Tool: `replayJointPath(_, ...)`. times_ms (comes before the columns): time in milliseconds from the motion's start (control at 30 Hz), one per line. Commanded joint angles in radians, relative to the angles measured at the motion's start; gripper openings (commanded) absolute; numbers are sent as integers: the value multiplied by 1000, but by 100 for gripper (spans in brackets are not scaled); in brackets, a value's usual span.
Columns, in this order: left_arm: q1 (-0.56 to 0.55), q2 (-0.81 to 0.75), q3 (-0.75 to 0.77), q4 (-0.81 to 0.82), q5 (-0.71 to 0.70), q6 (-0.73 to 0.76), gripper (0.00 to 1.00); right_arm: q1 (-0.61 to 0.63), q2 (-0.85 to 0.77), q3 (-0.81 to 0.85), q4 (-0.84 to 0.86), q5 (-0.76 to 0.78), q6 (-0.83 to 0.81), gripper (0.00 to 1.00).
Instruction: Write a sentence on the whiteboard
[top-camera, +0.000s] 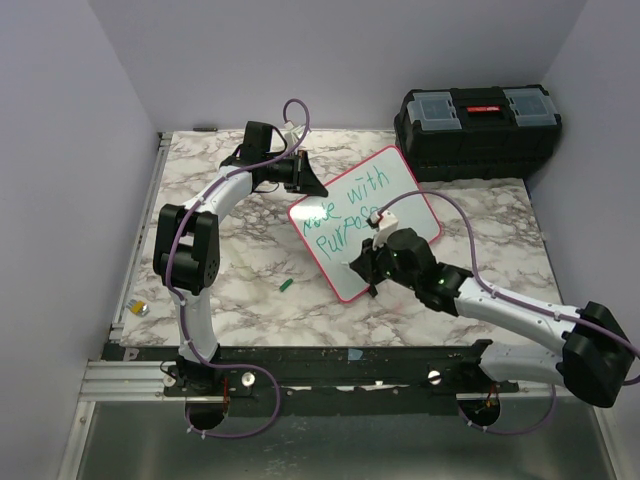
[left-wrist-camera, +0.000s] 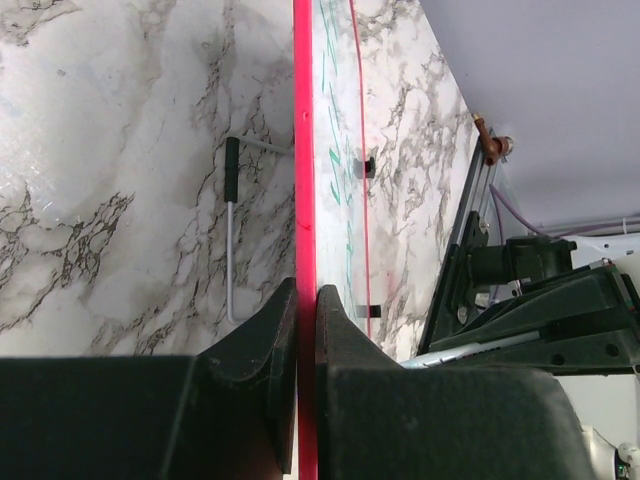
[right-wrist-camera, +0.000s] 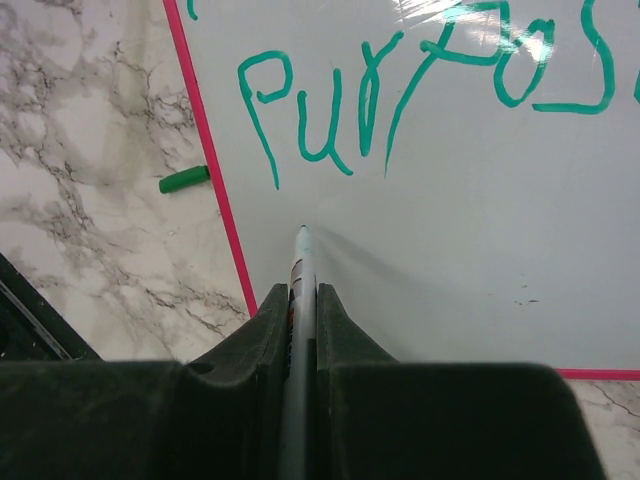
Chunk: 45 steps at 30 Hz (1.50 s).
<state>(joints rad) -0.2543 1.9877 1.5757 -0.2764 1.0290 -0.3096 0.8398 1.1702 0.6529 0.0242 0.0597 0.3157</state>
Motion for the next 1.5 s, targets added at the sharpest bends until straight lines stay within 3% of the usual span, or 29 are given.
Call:
replayJointPath(0, 7, -33, -9, 73, -54, 80, 0, 14, 23, 17, 31, 46, -33, 1)
replayJointPath(1467, 7, -36, -19, 77, -56, 79, 0, 92, 14, 2, -100, 180, 10, 1)
